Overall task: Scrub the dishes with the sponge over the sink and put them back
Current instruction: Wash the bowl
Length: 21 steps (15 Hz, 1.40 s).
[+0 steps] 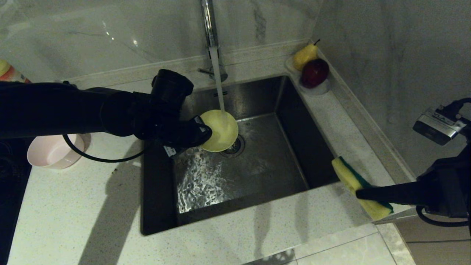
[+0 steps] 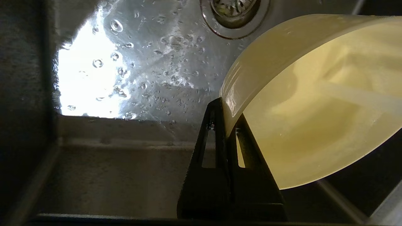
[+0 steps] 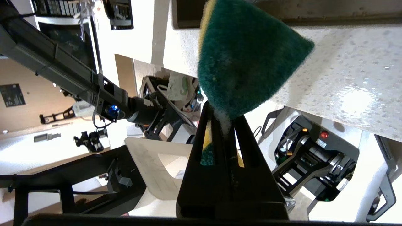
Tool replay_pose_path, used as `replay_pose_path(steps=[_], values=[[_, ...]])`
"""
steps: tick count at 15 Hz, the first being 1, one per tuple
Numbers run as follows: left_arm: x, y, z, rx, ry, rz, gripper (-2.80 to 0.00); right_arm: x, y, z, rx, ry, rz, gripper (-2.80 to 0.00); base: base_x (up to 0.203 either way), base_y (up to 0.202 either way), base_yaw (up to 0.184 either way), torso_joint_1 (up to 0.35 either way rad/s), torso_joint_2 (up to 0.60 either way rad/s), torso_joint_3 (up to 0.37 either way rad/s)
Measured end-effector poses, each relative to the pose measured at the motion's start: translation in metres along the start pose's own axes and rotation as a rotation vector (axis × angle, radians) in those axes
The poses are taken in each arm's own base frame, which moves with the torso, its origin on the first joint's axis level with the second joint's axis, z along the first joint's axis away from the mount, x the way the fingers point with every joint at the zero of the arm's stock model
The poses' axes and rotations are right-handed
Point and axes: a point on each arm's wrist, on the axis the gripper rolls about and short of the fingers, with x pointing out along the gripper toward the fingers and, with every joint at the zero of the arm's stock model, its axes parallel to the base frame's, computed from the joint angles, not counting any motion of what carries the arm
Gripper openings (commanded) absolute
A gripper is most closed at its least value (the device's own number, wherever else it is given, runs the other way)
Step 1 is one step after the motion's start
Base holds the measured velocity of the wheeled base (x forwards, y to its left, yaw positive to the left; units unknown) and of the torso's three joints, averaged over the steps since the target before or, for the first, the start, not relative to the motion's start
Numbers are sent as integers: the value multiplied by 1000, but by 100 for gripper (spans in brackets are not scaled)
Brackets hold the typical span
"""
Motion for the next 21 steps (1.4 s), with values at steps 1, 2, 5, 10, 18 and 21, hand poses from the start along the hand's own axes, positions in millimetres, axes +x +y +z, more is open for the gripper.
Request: replay_pose_path(steps=[1, 2, 5, 10, 18, 21], values=[[1, 0, 0, -2, 2, 0, -280, -2, 1, 0, -3, -7, -2, -280, 0, 0, 0, 0, 0, 0], [3, 0, -1, -1, 6, 4, -280, -4, 1, -1, -6, -14, -4, -280, 0, 0, 0, 0, 0, 0], [4, 0, -7, 9, 26, 11, -280, -9, 4, -4, -48, -25, -4, -280, 0, 0, 0, 0, 0, 0], [-13, 1, -11, 31, 21, 5, -280, -12, 5, -7, -55, -27, -4, -280, 0, 0, 0, 0, 0, 0], [-86, 34, -21, 251, -235, -40, -280, -23, 11, -25, -47, -10, -4, -280, 0, 0, 0, 0, 0, 0], [-104, 44, -23, 361, -472, -67, -280, -25, 11, -29, -38, -2, -6, -280, 0, 0, 0, 0, 0, 0]])
